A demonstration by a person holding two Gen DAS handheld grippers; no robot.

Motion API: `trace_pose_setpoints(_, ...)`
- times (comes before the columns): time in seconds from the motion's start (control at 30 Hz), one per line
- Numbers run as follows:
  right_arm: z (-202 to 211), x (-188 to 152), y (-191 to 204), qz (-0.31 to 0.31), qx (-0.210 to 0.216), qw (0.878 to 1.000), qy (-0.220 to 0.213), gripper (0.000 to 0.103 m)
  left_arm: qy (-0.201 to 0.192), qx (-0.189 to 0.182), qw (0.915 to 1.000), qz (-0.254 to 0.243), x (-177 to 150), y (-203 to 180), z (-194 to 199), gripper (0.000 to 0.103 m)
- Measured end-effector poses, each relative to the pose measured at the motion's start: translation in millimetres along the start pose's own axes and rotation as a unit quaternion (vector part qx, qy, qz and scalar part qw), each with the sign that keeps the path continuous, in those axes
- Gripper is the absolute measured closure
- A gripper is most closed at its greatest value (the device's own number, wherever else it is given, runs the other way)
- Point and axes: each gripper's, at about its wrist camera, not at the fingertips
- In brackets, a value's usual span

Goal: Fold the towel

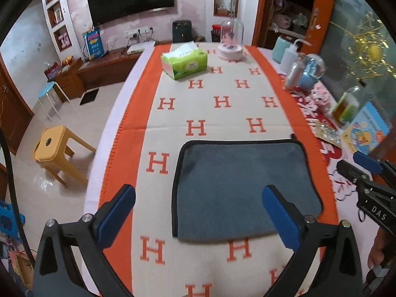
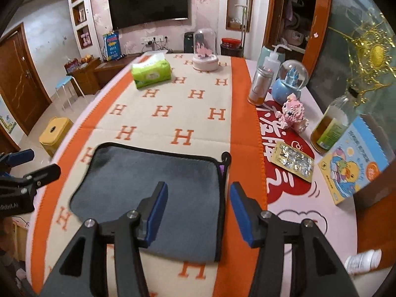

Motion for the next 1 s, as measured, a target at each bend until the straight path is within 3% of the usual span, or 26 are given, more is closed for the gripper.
trace_pose_setpoints(0.13, 38, -14, 6, -0.013, 0.001, 1.0, -0.012, 0.04, -0.017, 0.001, 0.9998, -0.007, -16, -6, 46, 0.001)
trace_pose_setpoints(0.5, 141, -55, 11, -0.051, -0.01, 0.998, -0.039, 0.039, -0.064, 0.011, 0.9979, -0.004, -74, -20, 161, 0.001)
trace_pose_setpoints(0.7, 184, -82, 19, -0.049, -0.007, 0.997, -0.056, 0.039, -0.078, 0.002, 0.9969, 0.002, -103, -26, 202, 0.001)
trace_pose_setpoints(1.0, 217, -124, 27, -0.063, 0.0, 0.997, -0.051, 0.039, -0.083, 0.009, 0.9965, 0.013, -141, -30, 234, 0.001)
Point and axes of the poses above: each gripper's, at about its wrist camera, not at the fingertips, and z roughly against the way its jaws point, y to its left, x to its top, and after that the axes turned 14 degrees about -z, right-handed
